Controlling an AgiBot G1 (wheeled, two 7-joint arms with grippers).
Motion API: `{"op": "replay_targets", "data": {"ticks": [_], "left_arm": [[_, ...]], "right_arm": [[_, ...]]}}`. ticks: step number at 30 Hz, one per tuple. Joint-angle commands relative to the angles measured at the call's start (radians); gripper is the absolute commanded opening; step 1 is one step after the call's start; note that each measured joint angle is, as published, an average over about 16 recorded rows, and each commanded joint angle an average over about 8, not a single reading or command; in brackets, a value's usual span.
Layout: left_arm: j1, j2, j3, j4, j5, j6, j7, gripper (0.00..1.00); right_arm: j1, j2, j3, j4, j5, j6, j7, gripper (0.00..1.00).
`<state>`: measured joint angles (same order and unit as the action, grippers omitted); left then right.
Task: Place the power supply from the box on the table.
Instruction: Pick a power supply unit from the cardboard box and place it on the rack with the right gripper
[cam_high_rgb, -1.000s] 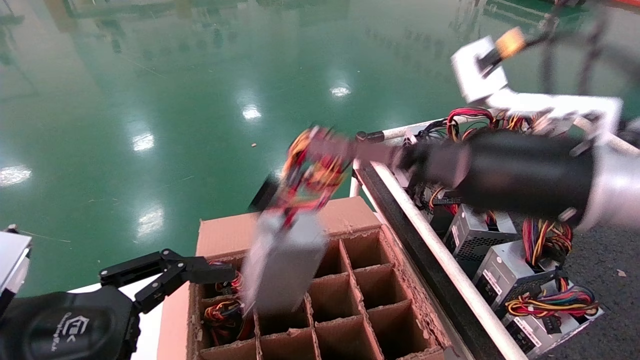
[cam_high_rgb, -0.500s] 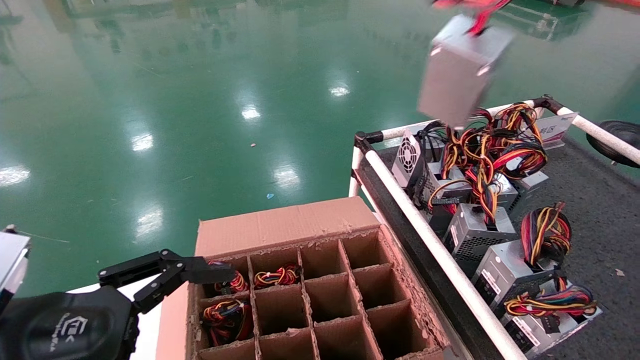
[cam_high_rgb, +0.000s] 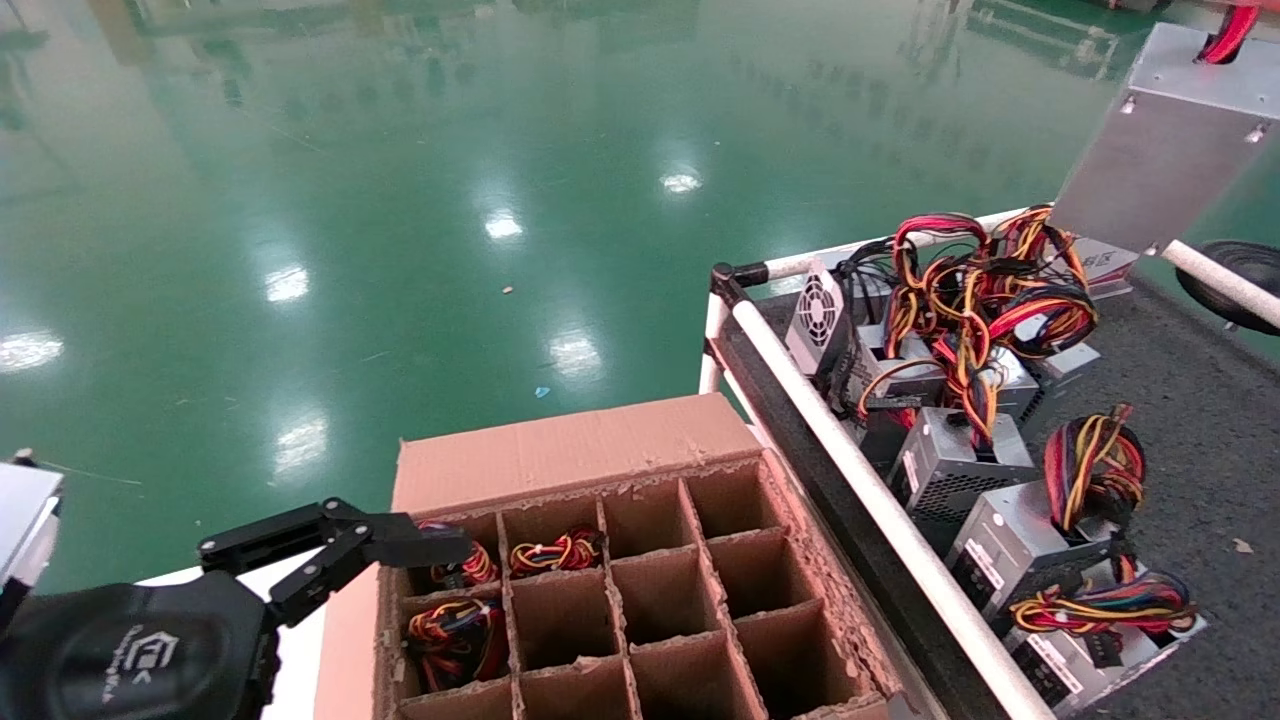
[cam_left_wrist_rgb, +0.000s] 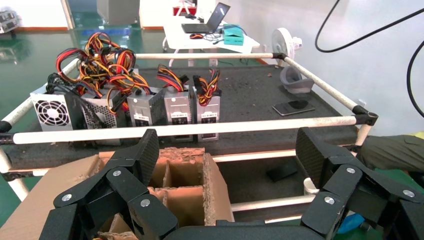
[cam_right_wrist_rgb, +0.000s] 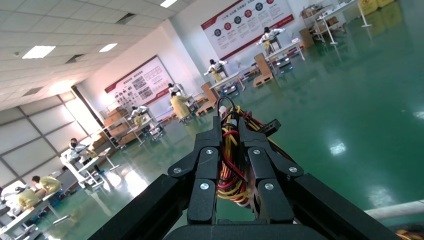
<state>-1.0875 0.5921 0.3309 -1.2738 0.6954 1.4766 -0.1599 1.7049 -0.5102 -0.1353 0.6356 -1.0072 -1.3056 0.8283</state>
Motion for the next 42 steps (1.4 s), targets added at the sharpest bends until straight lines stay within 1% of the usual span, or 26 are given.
{"op": "replay_targets", "data": {"ticks": [1,9,16,23,30,42], "left_arm": [[0.0,0.0,0.0,0.0,0.0,0.0,0.0,1.0],[0.0,0.0,0.0,0.0,0.0,0.0,0.0,1.0],[0.0,0.0,0.0,0.0,0.0,0.0,0.0,1.0],[0.0,0.0,0.001,0.0,0.0,0.0,0.0,1.0],[0.0,0.0,0.001,0.0,-0.001,0.0,0.0,1.0],[0.0,0.0,0.001,0.0,-0.001,0.0,0.001,1.0]], "right_arm": [[0.005,0.023,0.01,-0.047,0.013,-0.041,-0.031,0.0],[-0.013,0.111,0.023,-0.199,0.026,-0.179,-0.132,0.0],[-0.025,0.155,0.021,-0.3,0.029,-0.257,-0.204,0.0],[-0.053,0.163,0.003,-0.362,0.024,-0.27,-0.265,0.0],[-0.078,0.143,-0.009,-0.409,0.029,-0.269,-0.322,0.0],[-0.076,0.107,-0.026,-0.439,0.034,-0.266,-0.367,0.0]]}}
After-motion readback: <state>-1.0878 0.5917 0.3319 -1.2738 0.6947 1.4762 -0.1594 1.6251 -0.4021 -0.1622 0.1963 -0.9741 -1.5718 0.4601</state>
